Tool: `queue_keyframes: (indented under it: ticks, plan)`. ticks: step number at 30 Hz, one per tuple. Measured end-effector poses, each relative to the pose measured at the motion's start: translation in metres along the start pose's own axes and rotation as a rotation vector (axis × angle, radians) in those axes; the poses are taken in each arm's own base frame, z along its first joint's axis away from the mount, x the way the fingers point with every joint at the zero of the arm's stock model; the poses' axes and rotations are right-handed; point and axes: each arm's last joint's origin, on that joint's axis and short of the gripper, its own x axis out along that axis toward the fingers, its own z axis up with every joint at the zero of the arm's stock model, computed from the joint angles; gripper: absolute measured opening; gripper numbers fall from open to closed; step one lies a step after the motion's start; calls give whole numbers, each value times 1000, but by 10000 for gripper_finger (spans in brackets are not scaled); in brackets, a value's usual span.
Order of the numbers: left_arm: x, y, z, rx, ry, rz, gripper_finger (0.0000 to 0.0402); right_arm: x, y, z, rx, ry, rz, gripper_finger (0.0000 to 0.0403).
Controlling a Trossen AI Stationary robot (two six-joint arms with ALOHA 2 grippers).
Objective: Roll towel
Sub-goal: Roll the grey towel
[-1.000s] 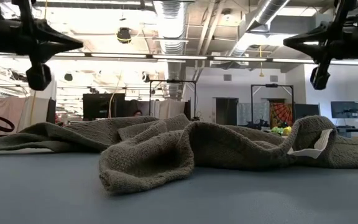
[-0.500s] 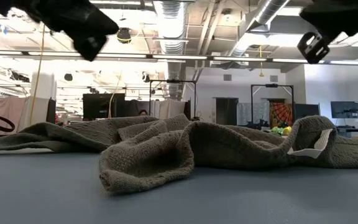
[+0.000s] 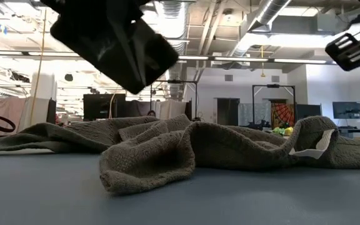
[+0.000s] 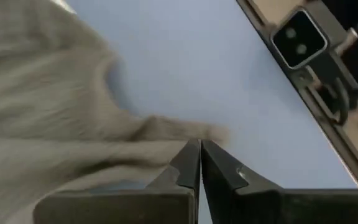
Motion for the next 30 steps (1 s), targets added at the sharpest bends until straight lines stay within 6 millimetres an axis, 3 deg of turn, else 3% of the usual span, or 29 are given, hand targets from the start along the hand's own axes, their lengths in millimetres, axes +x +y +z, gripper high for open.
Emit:
queue_keyframes:
  ticks: [8, 13, 18, 24, 30]
  plan:
    - [24, -1, 33, 157, 167, -23, 109, 10, 6, -6, -55, 69, 0, 44]
    - [40, 3, 28, 179, 272, -43, 176, 16, 6, -9, -59, 113, -16, 70]
    - [48, 9, 17, 180, 353, -36, 206, 19, 5, -13, -22, 162, -33, 112]
    - [47, 12, 16, 288, 380, 42, 187, 17, 8, -17, -40, 167, -82, 139]
    - [45, 15, 13, 181, 414, 70, 76, 16, 13, -20, -91, 147, -154, 131]
